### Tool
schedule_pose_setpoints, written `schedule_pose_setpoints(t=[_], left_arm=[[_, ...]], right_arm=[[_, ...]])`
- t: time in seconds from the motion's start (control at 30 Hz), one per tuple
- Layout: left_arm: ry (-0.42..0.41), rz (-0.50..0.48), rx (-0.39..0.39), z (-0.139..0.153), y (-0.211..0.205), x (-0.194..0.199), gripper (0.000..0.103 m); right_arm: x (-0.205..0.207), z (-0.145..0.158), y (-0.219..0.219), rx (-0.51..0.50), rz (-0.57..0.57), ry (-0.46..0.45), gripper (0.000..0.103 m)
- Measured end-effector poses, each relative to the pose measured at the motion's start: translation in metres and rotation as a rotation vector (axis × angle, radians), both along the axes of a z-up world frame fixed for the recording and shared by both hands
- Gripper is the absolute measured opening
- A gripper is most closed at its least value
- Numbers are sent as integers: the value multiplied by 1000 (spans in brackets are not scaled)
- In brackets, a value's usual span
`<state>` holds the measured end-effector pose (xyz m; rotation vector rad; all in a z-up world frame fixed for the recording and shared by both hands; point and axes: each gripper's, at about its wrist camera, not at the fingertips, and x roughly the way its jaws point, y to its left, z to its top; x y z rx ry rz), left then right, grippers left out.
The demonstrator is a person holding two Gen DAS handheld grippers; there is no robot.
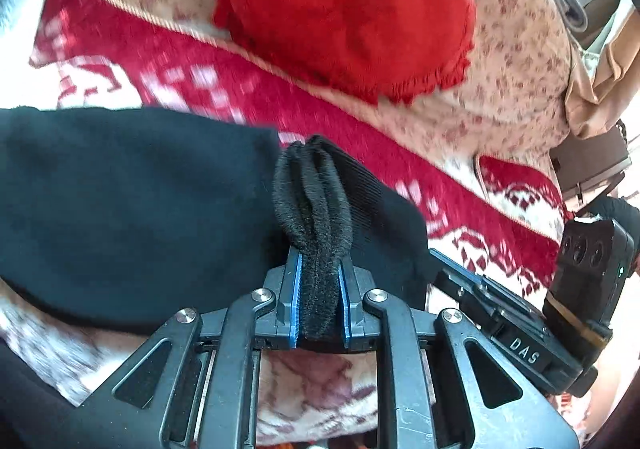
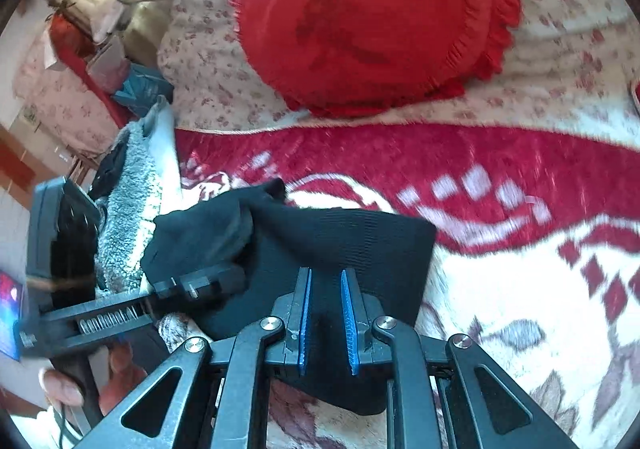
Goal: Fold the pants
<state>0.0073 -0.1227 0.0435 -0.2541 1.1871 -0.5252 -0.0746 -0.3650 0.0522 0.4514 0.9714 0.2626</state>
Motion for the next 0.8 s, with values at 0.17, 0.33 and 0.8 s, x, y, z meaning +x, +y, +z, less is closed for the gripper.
schedule_pose_setpoints(t=[0.17,0.33,0.8], left_arm=[[15,18,96,-27,14,0,14],[10,32,100,-39,22,-5,16],[-37,82,176,-26,34,-18,44]], right_arm=[[15,-8,20,-71,33,8,13],[27,-29,40,-136,60,16,14],[-5,-15,67,-219,152,44,14]])
